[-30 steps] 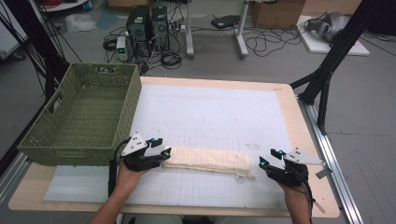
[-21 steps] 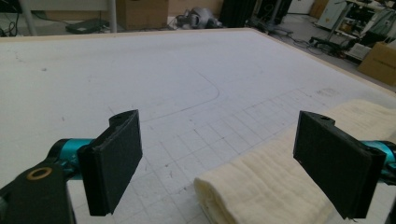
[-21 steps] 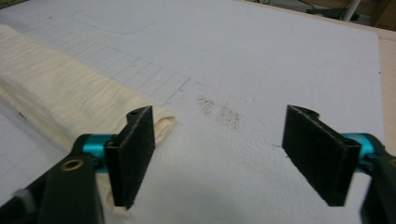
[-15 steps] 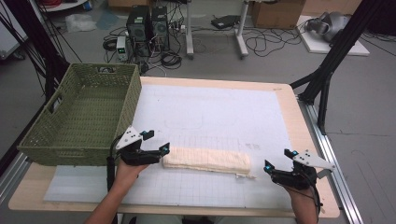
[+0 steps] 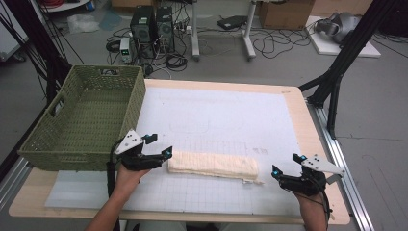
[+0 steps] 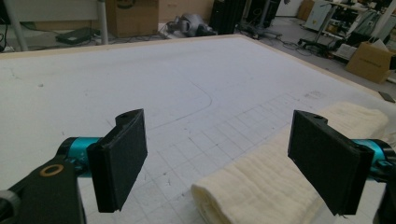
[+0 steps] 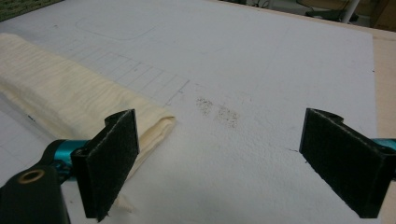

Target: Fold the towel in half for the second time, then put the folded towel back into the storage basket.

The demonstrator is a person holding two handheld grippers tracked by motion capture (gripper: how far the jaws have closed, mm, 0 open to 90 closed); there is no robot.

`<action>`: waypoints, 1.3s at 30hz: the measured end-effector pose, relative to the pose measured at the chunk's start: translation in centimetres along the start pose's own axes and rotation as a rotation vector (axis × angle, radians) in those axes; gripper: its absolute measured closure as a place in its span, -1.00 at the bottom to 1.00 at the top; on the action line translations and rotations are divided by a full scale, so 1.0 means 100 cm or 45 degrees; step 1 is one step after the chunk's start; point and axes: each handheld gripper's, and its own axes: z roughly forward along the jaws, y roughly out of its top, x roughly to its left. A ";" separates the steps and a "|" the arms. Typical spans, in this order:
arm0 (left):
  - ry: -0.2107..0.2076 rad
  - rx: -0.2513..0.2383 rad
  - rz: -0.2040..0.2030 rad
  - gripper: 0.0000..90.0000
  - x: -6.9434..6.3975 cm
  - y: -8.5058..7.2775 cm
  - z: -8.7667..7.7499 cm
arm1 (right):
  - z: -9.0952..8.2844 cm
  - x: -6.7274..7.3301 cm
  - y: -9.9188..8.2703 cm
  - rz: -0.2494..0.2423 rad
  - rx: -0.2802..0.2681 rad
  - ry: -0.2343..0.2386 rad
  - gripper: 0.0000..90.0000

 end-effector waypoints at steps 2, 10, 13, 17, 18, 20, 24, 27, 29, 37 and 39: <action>0.003 0.003 -0.002 -0.56 0.001 0.000 0.000 | 0.001 0.001 0.001 -0.003 -0.001 -0.001 -0.75; 0.006 0.030 -0.002 -0.52 0.002 -0.002 0.003 | 0.001 -0.001 -0.001 -0.001 -0.015 -0.020 -0.75; -0.001 0.033 -0.021 -0.52 0.003 -0.002 0.004 | 0.000 -0.002 0.000 0.008 -0.033 -0.023 -0.75; -0.004 0.056 -0.035 -0.53 0.002 -0.003 0.005 | 0.000 -0.001 -0.001 0.021 -0.023 -0.020 -0.75; -0.007 0.069 -0.043 -0.54 0.002 -0.003 0.006 | 0.000 -0.001 -0.002 0.019 -0.021 -0.020 -0.75; -0.029 0.115 -0.055 -0.55 0.001 -0.005 0.009 | 0.000 0.000 -0.002 0.010 -0.020 -0.016 -0.75; -0.031 0.184 -0.084 -0.54 0.000 -0.008 0.015 | -0.002 0.000 -0.002 0.007 -0.034 -0.022 -0.75; -0.038 0.223 -0.083 -0.50 -0.003 -0.010 0.016 | -0.003 -0.001 -0.002 0.007 -0.028 -0.024 -0.75; -0.048 0.244 -0.086 -0.44 -0.002 -0.011 0.015 | -0.002 -0.001 -0.002 0.010 -0.028 -0.017 -0.75; -0.076 0.315 -0.100 -0.17 -0.003 -0.016 0.017 | 0.005 0.004 -0.001 -0.012 0.007 0.007 -0.75; -0.071 0.335 -0.110 -0.14 -0.004 -0.018 0.019 | 0.007 0.004 -0.002 -0.019 0.016 0.011 -0.75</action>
